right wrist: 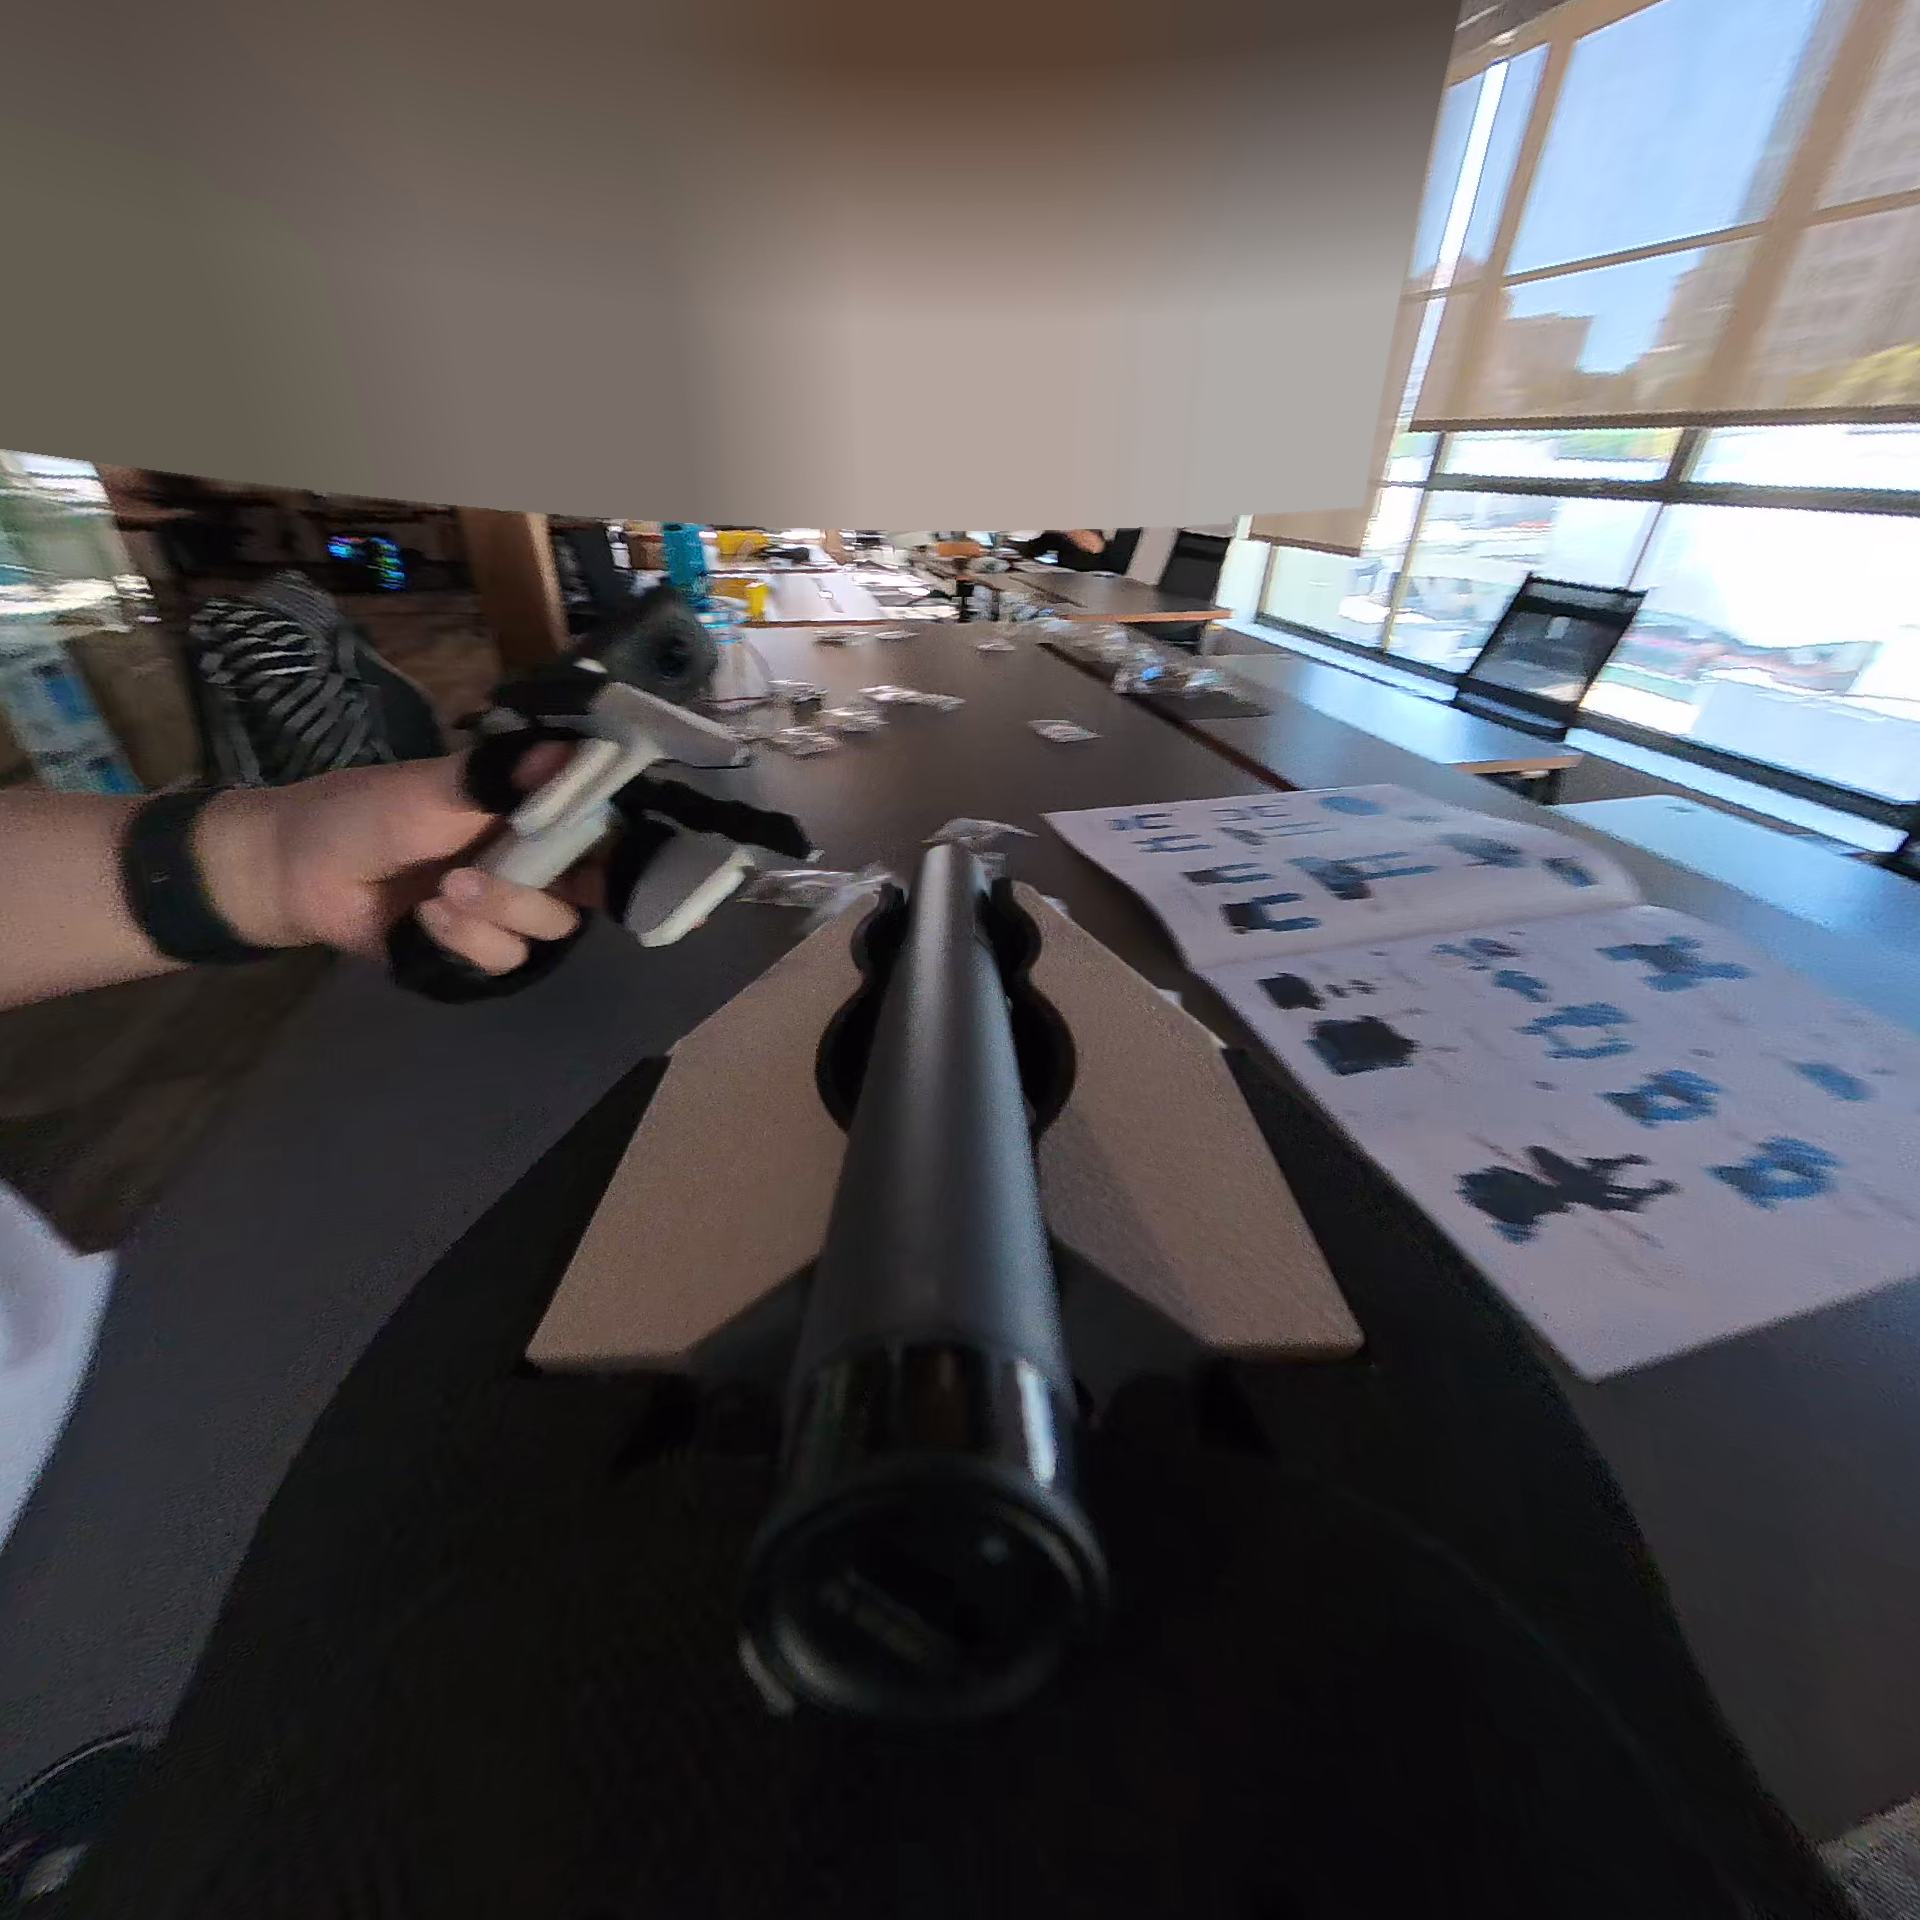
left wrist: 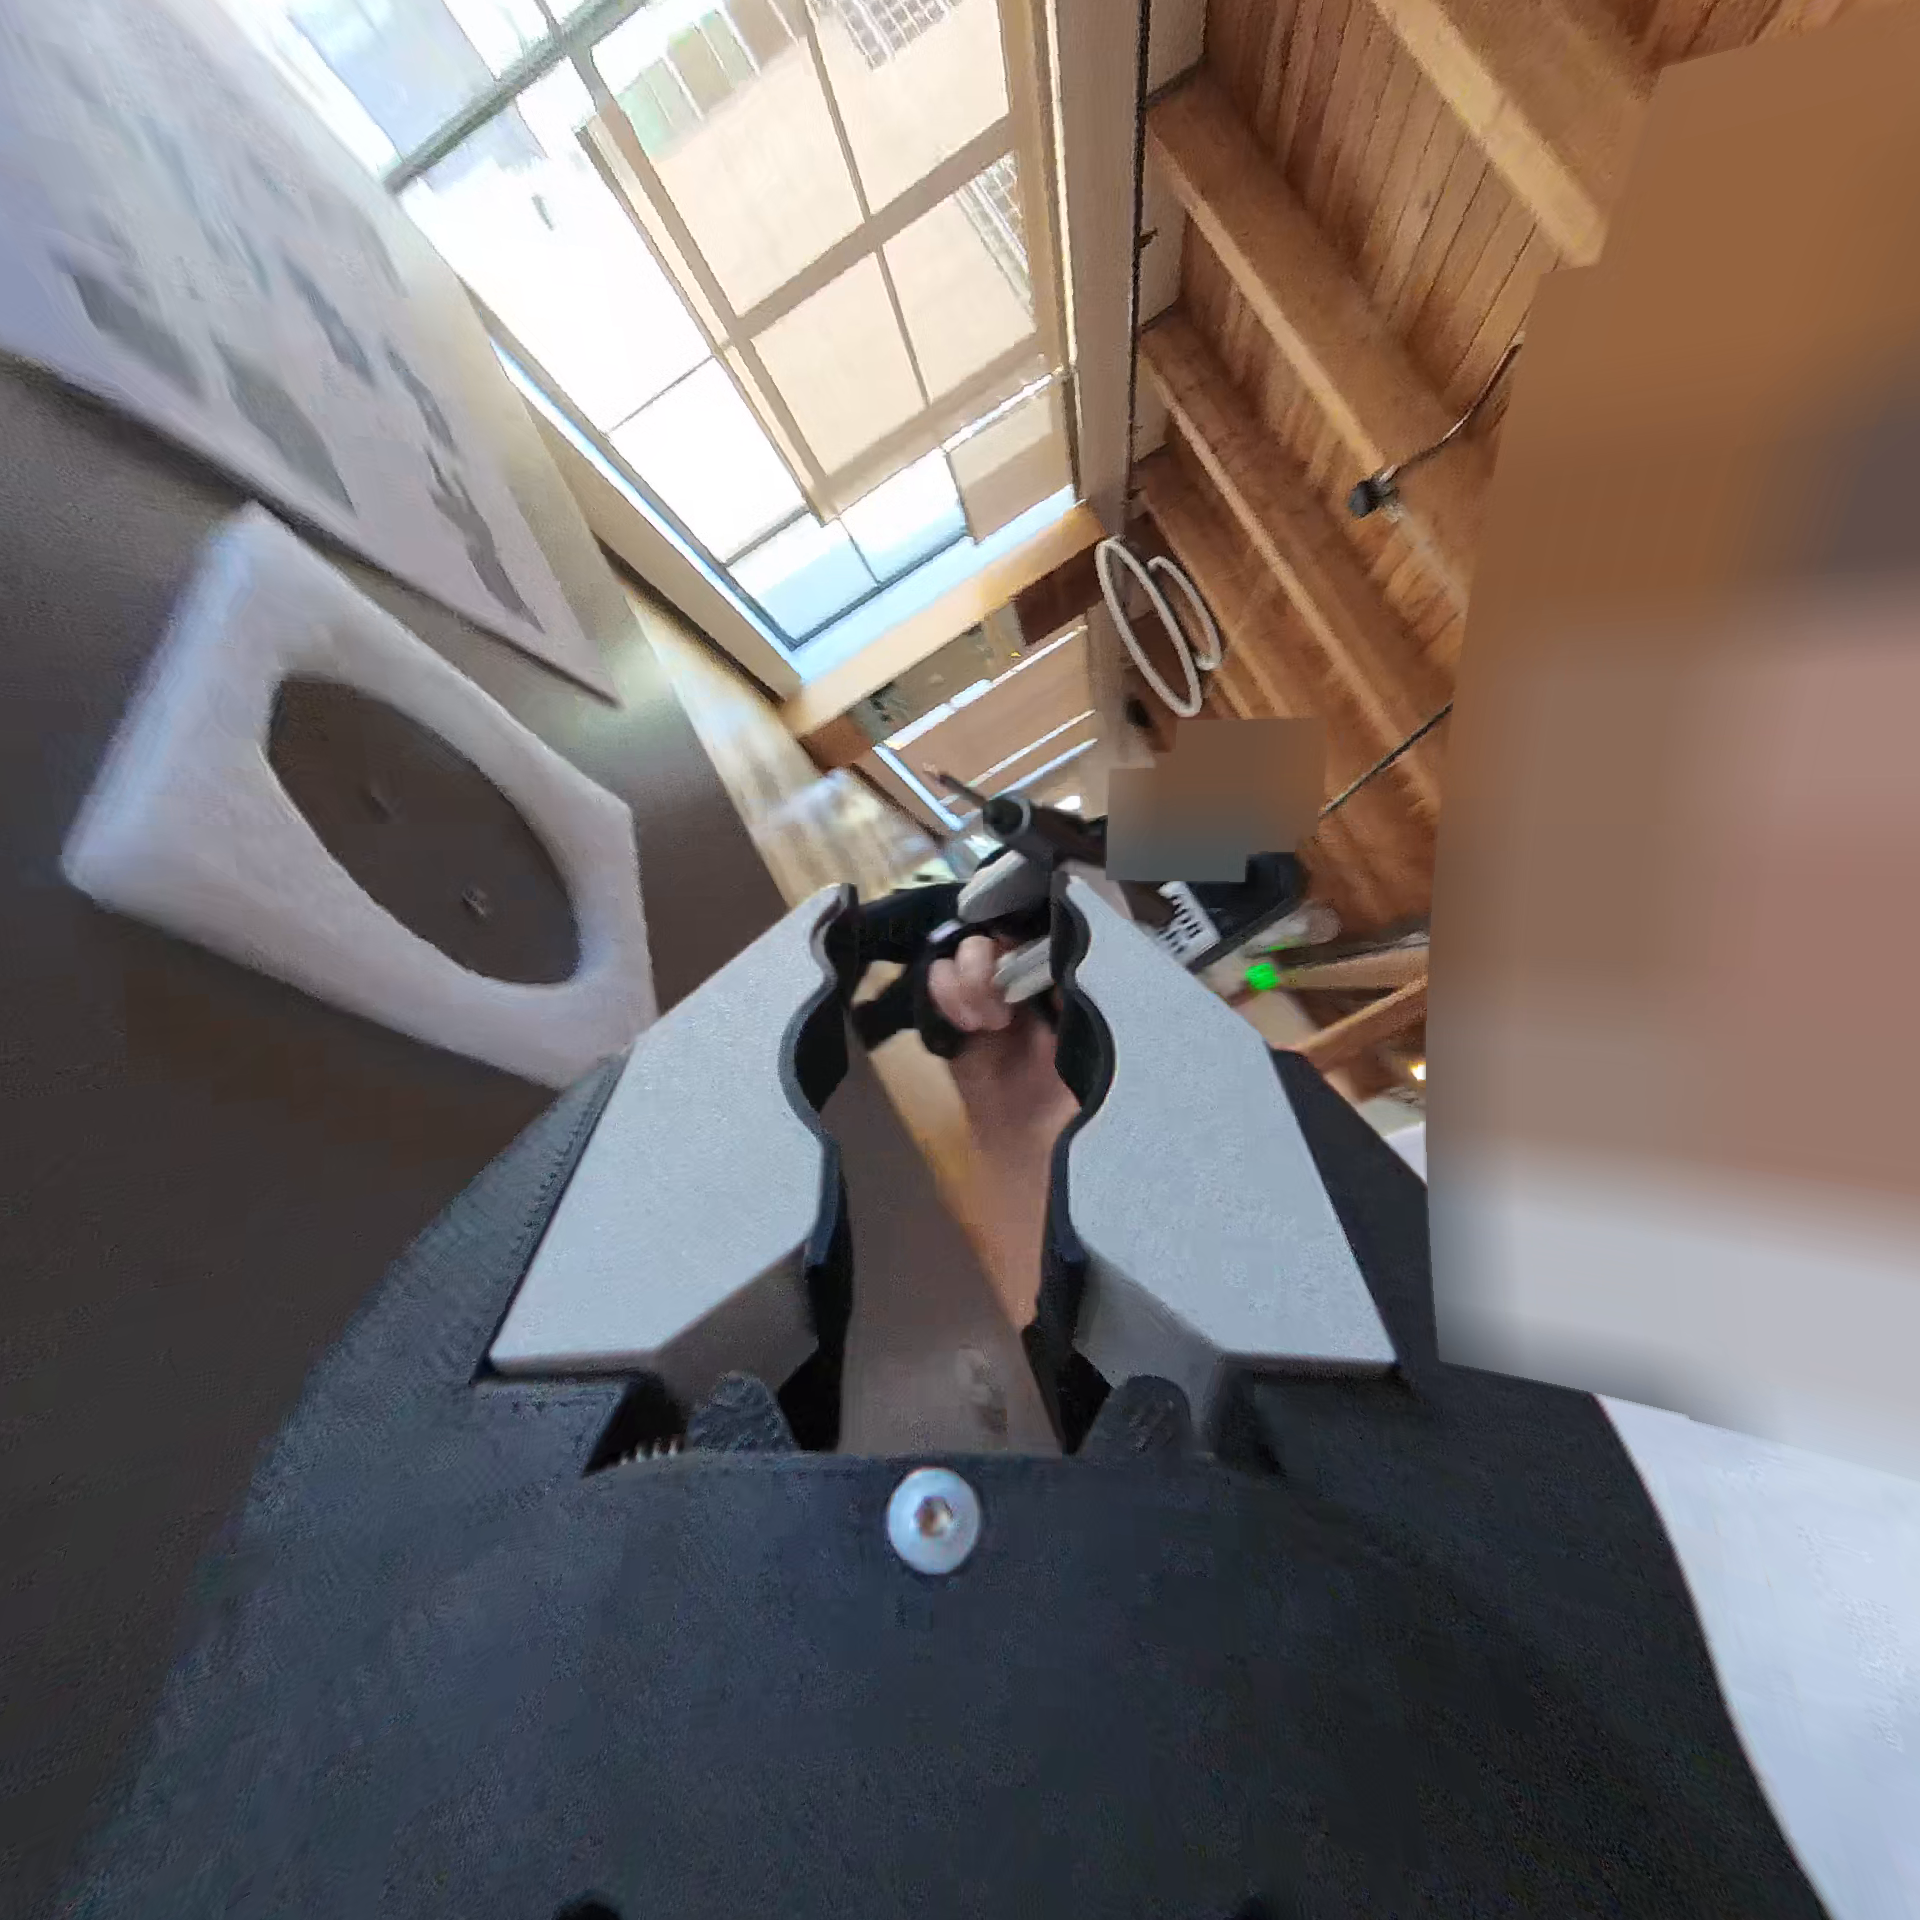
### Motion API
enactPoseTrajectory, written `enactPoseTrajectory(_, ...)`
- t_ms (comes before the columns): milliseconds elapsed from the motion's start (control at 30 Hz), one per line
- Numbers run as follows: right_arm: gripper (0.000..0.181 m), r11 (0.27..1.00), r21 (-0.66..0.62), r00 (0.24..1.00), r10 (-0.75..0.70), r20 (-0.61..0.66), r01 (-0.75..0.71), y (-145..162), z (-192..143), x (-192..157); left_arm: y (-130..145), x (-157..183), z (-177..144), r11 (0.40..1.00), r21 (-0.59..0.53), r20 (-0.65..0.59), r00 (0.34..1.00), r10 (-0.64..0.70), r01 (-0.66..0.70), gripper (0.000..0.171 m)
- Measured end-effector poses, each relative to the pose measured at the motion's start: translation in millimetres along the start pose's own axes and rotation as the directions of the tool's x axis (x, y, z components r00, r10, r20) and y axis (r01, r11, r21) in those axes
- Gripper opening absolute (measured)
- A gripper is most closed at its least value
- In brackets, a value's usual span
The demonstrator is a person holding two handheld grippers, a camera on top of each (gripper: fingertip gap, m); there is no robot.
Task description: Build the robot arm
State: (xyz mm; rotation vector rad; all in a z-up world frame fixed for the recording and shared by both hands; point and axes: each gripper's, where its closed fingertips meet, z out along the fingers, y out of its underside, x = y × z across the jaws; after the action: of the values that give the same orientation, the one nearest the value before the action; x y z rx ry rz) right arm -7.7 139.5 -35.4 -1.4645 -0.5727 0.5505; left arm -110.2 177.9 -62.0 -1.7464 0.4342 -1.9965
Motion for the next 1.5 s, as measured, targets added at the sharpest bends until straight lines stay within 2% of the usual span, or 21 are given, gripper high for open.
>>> enactPoseTrajectory(100,0.017,1.000,0.004,0.992,-0.027,-0.121,0.028,-4.7,-0.4,37.4,-5.9,0.6,6.4,0.986,-0.027,0.008,0.987,0.163,-0.163,0.035)
enactPoseTrajectory(233,0.017,0.999,0.016,0.960,-0.041,-0.278,0.048,-5.3,-2.3,80.1,-12.0,-1.4,21.5,0.950,-0.063,0.009,0.952,0.307,-0.305,0.034)
enactPoseTrajectory(367,0.017,0.999,0.051,0.916,0.006,-0.402,0.015,-0.6,-4.1,110.1,-15.9,-4.4,45.3,0.881,-0.125,0.006,0.888,0.461,-0.456,0.032)
enactPoseTrajectory(500,0.017,0.997,0.076,0.869,0.050,-0.491,-0.014,4.8,-5.2,129.0,-21.0,-12.5,74.2,0.794,-0.182,-0.017,0.810,0.587,-0.579,0.031)
enactPoseTrajectory(700,0.018,0.999,-0.027,0.815,-0.037,-0.578,0.026,23.5,-8.2,140.5,-16.0,-31.8,94.8,0.727,-0.218,-0.036,0.749,0.661,-0.651,0.029)
enactPoseTrajectory(867,0.017,0.995,-0.084,0.807,-0.099,-0.583,0.061,31.3,-4.2,140.6,-5.3,-40.4,83.2,0.710,-0.255,-0.019,0.738,0.675,-0.656,0.028)
enactPoseTrajectory(1000,0.017,0.991,-0.109,0.804,-0.127,-0.581,0.077,33.8,-1.5,141.9,-9.1,-37.8,82.0,0.761,-0.243,-0.026,0.788,0.615,-0.601,0.029)
enactPoseTrajectory(1200,0.017,0.993,-0.078,0.783,-0.122,-0.610,0.094,27.8,-9.7,147.1,-23.3,-36.0,76.3,0.815,-0.181,-0.014,0.830,0.557,-0.550,0.028)
enactPoseTrajectory(1500,0.018,0.995,-0.094,0.772,-0.090,-0.629,0.039,37.0,-10.4,156.2,-48.3,-40.2,65.4,0.829,-0.100,0.063,0.828,0.558,-0.551,0.028)
